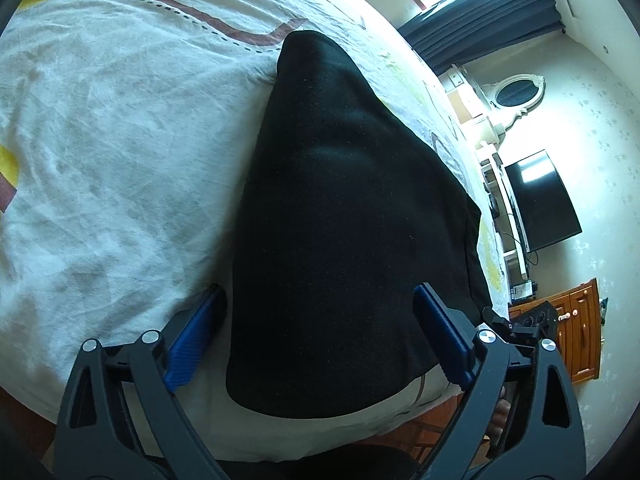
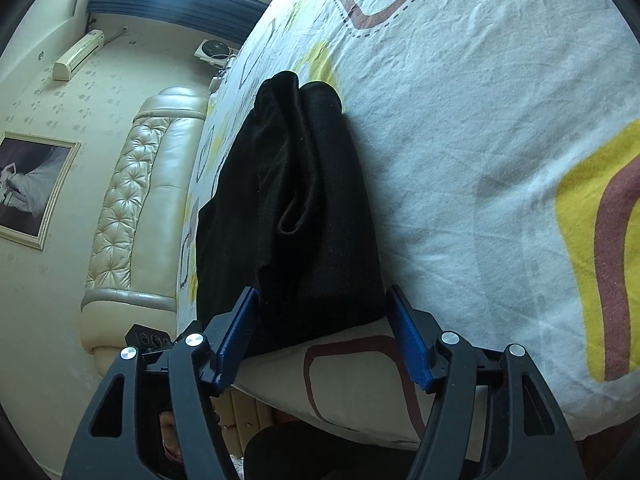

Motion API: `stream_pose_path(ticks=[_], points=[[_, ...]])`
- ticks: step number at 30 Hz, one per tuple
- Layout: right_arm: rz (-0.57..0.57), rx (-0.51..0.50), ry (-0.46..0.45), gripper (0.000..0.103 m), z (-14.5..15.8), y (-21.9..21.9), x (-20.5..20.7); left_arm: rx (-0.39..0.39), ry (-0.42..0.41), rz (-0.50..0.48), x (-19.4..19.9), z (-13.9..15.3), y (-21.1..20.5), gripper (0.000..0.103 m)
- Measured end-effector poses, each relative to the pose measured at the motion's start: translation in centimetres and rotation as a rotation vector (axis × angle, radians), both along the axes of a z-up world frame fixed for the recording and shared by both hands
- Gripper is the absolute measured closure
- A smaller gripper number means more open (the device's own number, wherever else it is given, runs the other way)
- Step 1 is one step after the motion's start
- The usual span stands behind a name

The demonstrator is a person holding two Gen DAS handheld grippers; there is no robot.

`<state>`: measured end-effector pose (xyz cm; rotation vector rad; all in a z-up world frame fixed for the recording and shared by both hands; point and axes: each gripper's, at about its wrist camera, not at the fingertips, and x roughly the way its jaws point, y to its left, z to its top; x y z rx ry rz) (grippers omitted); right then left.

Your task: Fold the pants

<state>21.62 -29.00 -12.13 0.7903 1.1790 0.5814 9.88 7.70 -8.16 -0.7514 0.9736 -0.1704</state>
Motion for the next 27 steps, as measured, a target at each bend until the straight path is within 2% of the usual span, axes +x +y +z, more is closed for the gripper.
stream_pose_path(ticks=[2, 6, 12, 16, 19, 23, 27], points=[[-0.005, -0.010, 0.002, 0.031, 0.3, -0.3, -0.6, 0.029, -0.007, -0.004, -0.2, 0.2, -0.5, 0.009], [-0.020, -0.071, -0.008, 0.031, 0.9, -1.1, -1.9, 0.130, 0.002, 0.023, -1.1, 1.2, -1.5, 0.009], [-0.012, -0.265, -0.099, 0.030, 3.1, -1.1, -3.8, 0.341, -0.021, 0.090, -4.3, 3.6, -2.9, 0.008], [-0.017, -0.416, -0.192, 0.030, 4.8, -0.2, -5.7, 0.452, -0.067, 0.086, -6.9, 5.2, -4.1, 0.008], [-0.017, -0.465, -0.224, 0.030, 5.4, 0.4, -6.9, 0.533, -0.082, 0.073, -8.4, 5.9, -5.1, 0.008], [-0.010, -0.544, -0.282, 0.030, 5.8, 1.9, -7.9, 0.583, -0.119, 0.087, -9.7, 6.4, -6.1, 0.008], [0.034, -0.619, -0.351, 0.030, 6.2, 4.0, -8.4, 0.619, -0.139, 0.079, -9.4, 6.3, -6.8, 0.008]])
